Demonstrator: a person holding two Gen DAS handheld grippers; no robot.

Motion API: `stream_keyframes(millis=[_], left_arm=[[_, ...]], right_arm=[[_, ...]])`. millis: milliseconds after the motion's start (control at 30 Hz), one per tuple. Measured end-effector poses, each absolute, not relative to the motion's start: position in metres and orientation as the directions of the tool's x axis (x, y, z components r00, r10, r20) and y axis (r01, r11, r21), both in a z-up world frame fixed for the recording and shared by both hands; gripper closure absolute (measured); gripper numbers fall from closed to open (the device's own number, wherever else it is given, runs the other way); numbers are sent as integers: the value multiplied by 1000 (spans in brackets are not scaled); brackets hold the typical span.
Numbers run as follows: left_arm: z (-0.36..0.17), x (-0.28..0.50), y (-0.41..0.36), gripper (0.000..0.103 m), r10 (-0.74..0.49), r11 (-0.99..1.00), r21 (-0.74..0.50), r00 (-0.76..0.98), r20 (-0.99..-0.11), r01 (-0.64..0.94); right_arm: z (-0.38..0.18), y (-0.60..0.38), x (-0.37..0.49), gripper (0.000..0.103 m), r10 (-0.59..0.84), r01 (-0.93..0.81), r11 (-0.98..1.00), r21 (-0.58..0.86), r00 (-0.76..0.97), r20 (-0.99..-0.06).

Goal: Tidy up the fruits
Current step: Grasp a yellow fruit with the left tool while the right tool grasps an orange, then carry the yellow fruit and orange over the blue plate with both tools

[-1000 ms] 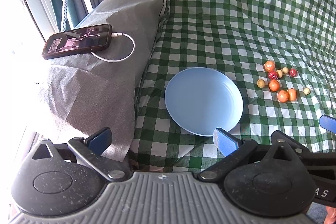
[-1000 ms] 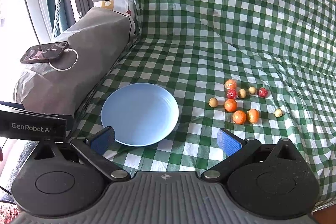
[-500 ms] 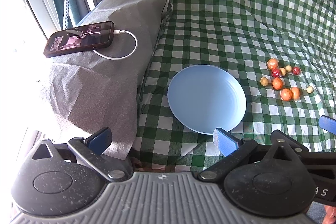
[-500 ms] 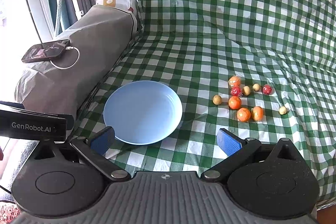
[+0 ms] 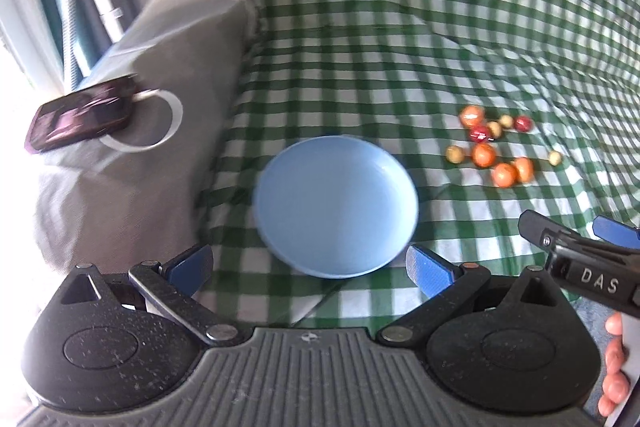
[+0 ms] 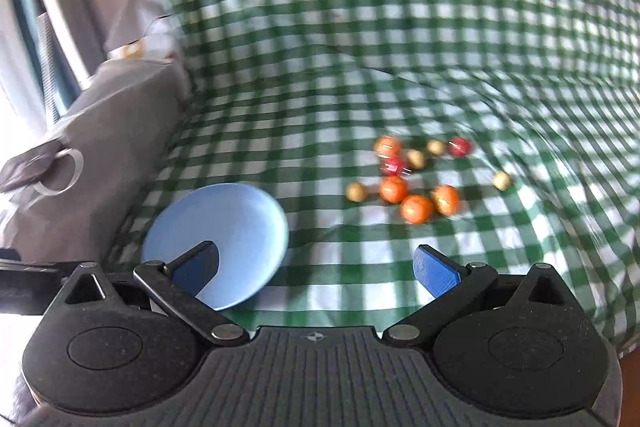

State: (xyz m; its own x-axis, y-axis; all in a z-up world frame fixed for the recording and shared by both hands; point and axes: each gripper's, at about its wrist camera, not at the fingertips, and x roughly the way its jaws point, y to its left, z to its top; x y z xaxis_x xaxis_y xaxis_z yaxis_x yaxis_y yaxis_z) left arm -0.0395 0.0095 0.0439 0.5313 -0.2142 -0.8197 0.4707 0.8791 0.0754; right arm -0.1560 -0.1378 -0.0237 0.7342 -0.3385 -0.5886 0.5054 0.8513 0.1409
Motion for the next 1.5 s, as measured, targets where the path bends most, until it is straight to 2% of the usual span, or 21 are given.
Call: stream_keyframes(millis=[267,367,500,733,900,1000,1033,1067,1100,1133,1167,1200,1500], left_arm=[[14,-21,-74,0,-347,799,-24,427,-835,601],[-9,-7,-114,0,-362,777,-33,402,-841,629],[-43,22,-167,0,-352,769,-17,402,-845,639],[-110,76,-238,0,-257,745,35,335,-907,667],[-144,98,-262,0,-220,741,25,278,-935,671],[-146,101,-264,0,-228,738,17,273,-935,675],[-145,101,-263,4,-252,734,-2,270,-929,679],[-142,100,-261,10,-293,723,-36,259,-920,690],[-139,97,-258,32,-321,711,-57,252,-913,700],[-136,95,-258,52,-329,701,-53,257,-909,711],[-134,92,-258,63,-332,692,-45,262,-906,720],[-133,91,-257,75,-345,683,-58,252,-904,728],[-96,70,-230,75,-358,720,-88,260,-897,688]], right_arm=[[-57,-222,-177,1,-514,684,726,67,605,-607],[-76,-257,-179,1,-554,717,695,42,572,-605],[-106,-299,-164,1,-530,709,705,32,556,-641],[-157,-329,-117,1,-478,621,782,-48,550,-685],[-176,-337,-83,1,-472,578,812,-81,567,-675],[-179,-339,-69,1,-483,556,824,-107,591,-646],[-179,-339,-66,3,-479,545,831,-111,599,-642],[-178,-339,-65,12,-458,528,844,-94,618,-639],[-177,-340,-66,32,-421,505,861,-60,643,-640],[-176,-340,-67,41,-397,491,870,-33,659,-639],[-175,-338,-67,59,-402,491,870,-41,659,-636],[-173,-336,-67,67,-418,496,866,-64,649,-636],[-152,-340,-96,67,-473,607,794,-21,596,-649]])
